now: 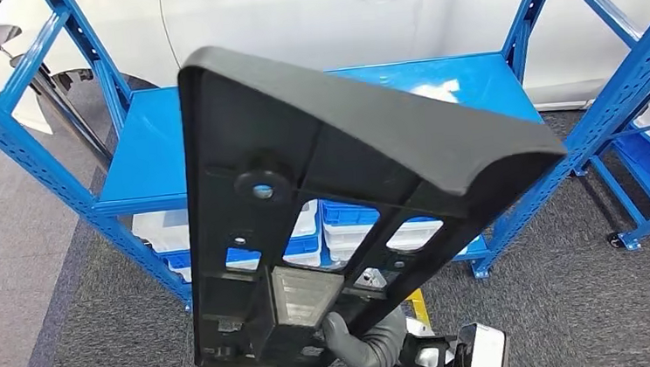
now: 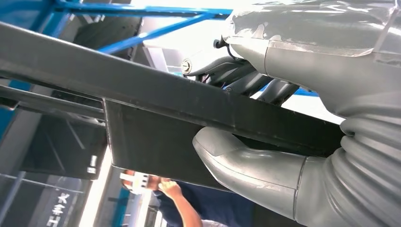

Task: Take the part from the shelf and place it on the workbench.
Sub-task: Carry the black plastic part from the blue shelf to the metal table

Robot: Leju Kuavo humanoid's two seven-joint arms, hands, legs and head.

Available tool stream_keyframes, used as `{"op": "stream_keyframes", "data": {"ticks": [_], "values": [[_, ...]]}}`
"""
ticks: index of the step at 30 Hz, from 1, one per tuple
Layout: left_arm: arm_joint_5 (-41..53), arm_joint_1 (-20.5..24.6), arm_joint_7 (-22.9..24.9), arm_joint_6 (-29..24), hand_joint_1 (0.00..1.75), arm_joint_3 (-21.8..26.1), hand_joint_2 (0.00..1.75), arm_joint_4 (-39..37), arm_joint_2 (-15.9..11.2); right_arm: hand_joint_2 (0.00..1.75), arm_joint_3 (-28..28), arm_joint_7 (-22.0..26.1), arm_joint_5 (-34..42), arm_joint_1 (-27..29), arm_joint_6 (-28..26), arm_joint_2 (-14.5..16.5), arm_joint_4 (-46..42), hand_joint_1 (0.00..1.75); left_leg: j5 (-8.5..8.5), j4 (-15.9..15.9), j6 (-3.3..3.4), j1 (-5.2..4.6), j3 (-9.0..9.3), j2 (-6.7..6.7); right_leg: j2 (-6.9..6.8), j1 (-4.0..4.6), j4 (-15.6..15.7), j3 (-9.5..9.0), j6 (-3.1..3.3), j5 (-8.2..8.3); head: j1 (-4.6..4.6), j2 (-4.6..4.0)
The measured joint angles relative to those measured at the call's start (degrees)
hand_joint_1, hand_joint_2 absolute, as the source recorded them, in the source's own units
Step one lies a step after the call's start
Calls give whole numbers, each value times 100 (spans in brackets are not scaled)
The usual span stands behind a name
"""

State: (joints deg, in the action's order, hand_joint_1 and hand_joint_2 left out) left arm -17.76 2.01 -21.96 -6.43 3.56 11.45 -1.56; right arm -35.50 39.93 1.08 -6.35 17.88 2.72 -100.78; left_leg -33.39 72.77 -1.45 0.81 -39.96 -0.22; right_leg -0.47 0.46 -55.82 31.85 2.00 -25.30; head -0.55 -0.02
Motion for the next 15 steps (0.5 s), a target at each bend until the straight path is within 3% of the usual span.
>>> {"op": "stream_keyframes", "data": {"ticks": [1,2,3,4,6,7,9,10,11,14,15], "values": [[14,1,-5,17,0,-4,0,0,10,175,1,-1,-23,5,-26,-1,13,175,69,154,-8,1,40,0,-4,5,-24,96,-7,59,0,0],[26,3,-14,33,0,-9,0,0,22,175,1,-2,-38,7,-46,-2,25,175,239,111,-10,3,177,0,-5,7,-56,197,-18,114,0,0],[34,9,-25,45,0,-15,0,0,34,175,1,-2,-45,8,-62,-3,34,175,415,-114,-7,7,405,0,-5,7,-96,295,-33,163,0,0],[41,19,-38,52,0,-23,0,0,46,175,1,-2,-47,8,-70,-3,40,175,475,-497,0,10,709,0,-3,11,-139,378,-53,203,-1,0],[45,46,-63,57,0,-39,0,0,64,175,0,-3,-50,3,-95,-3,47,175,349,-1302,54,-8,1244,-15,-5,21,-212,478,-110,280,1,0],[46,55,-74,58,0,-46,0,0,74,175,-1,-2,-53,0,-109,-4,51,175,263,-1534,89,-26,1371,-22,-7,20,-221,498,-144,327,1,0],[44,55,-89,60,0,-51,0,-4,97,175,-2,-1,-58,0,-126,-9,65,175,320,-1634,174,-41,1342,-14,3,3,-209,533,-215,427,2,0],[39,55,-92,57,0,-53,0,-9,108,175,-2,-1,-56,3,-125,-14,75,175,388,-1643,220,-37,1282,1,19,-8,-245,581,-250,373,2,0],[30,55,-94,50,0,-53,0,-13,117,175,-2,-1,-52,6,-120,-21,85,175,469,-1656,265,-30,1209,18,34,-17,-375,651,-285,200,2,0],[-3,48,-105,25,0,-52,0,-17,131,175,-2,-2,-39,8,-85,-43,119,175,694,-1657,325,-31,934,43,48,-54,-1349,907,-360,-676,1,0],[-17,43,-105,14,0,-51,0,-17,134,175,-3,-2,-33,8,-73,-48,136,175,757,-1651,324,-34,835,43,48,-62,-1685,944,-373,-794,1,0]]}}
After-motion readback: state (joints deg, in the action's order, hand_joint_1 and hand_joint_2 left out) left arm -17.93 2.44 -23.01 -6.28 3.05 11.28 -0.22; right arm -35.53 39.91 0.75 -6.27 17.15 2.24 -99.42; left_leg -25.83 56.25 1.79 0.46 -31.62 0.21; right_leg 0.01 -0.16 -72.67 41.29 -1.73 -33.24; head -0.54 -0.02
